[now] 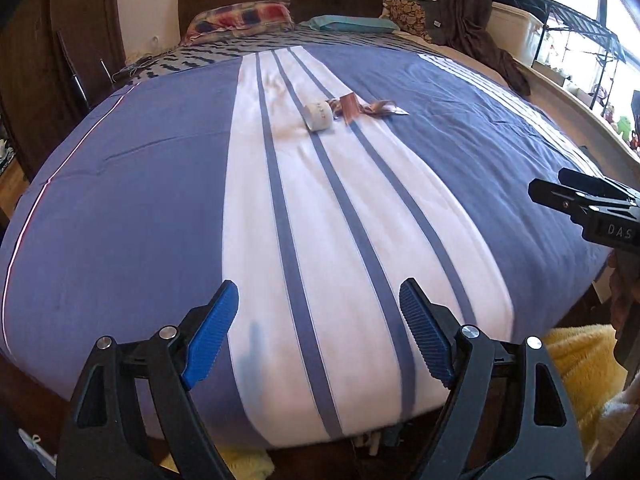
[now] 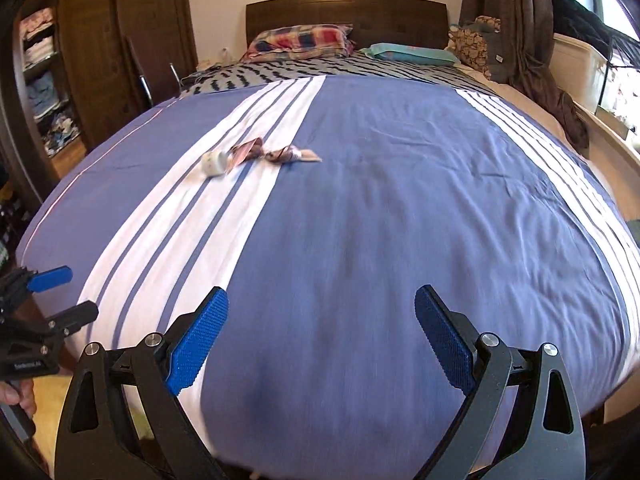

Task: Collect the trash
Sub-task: 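Raise both open tools back over the bed toward the tape and ribbon, then grasp the brown ribbon with the right tool while the left grasps the tape roll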

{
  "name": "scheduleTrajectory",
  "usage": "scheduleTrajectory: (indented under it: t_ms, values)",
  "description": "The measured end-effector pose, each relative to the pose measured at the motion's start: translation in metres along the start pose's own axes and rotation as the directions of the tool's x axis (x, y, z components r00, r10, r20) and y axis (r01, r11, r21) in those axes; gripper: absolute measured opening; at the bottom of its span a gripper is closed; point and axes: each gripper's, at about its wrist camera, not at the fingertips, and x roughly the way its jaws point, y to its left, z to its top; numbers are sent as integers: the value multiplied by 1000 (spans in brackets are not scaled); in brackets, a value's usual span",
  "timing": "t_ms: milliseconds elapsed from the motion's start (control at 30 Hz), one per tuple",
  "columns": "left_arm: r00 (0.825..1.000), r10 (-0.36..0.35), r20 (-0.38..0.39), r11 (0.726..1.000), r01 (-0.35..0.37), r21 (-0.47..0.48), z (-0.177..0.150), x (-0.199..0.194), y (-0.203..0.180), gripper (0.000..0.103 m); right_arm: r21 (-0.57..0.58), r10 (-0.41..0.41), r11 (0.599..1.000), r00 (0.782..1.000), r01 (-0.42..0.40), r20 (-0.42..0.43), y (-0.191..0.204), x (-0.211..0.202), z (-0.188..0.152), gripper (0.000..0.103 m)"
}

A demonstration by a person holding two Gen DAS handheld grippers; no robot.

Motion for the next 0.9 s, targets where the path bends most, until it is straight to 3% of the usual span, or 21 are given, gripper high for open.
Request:
scheduleTrajectory:
  t_ms: [200, 633, 767, 800, 900]
  values:
    - [1000, 19, -24, 1000, -19, -3, 36, 42, 7, 78, -18, 17, 1000, 999, -18, -47, 5, 56, 40, 93]
    - [999, 18, -39, 1000, -18, 9, 88, 94, 8, 78, -11, 77, 997, 994, -78, -75, 22, 144, 106, 50]
    - [999, 13, -40, 1000, -13, 4, 98, 106, 10, 78, 1, 101, 995, 992, -101, -71, 24, 154, 114, 43]
    - [999, 11, -40, 1000, -11, 2, 102, 109, 10, 78, 0, 105, 994, 992, -106, -74, 25, 157, 116, 37]
    - [999, 9, -39, 1000, -9, -3, 111, 117, 10, 78, -14, 110, 994, 989, -111, -97, 27, 165, 119, 7]
